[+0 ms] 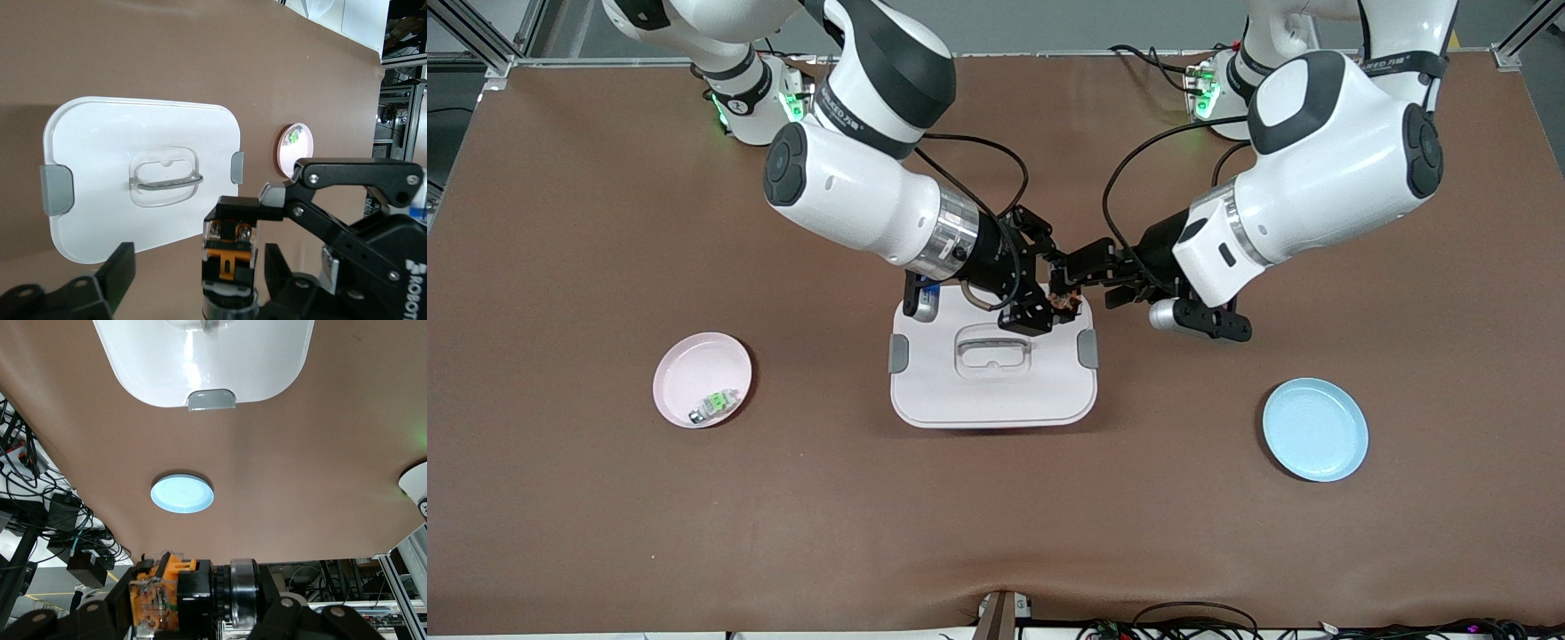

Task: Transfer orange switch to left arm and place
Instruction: 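Grasp the orange switch with the left gripper from the right gripper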

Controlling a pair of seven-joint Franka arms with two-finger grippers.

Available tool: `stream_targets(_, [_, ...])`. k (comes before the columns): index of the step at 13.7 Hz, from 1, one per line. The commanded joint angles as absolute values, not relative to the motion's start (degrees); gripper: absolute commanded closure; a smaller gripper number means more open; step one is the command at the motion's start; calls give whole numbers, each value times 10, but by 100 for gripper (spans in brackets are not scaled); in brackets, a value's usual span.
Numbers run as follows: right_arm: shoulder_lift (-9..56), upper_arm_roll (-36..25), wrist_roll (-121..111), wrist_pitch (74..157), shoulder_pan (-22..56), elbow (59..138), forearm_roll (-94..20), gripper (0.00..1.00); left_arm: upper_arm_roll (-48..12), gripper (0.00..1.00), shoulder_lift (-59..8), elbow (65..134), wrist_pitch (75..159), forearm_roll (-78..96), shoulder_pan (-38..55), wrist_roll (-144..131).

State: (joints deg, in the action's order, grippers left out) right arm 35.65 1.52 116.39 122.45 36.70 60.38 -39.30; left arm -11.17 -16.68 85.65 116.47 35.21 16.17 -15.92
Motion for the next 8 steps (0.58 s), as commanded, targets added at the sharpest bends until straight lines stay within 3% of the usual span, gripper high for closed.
stream_targets(1, [371,18,1175,1231,368,577,-406,100,-113,28,-166,861,1173,361,170,-165])
stream_targets(3, [371,19,1175,1232,367,573,-408,100,-113,53,-165,861,1172,361,170,-166])
stream_targets(5, [371,19,1174,1232,363,571,-414,100,-113,93,-165,860,1172,361,170,-181])
stream_targets(6, [371,19,1174,1232,363,570,-414,100,-113,100,-164,860,1172,360,171,-187])
stream_targets(8, [372,19,1174,1233,364,570,-414,100,-113,100,-165,861,1172,360,170,-188])
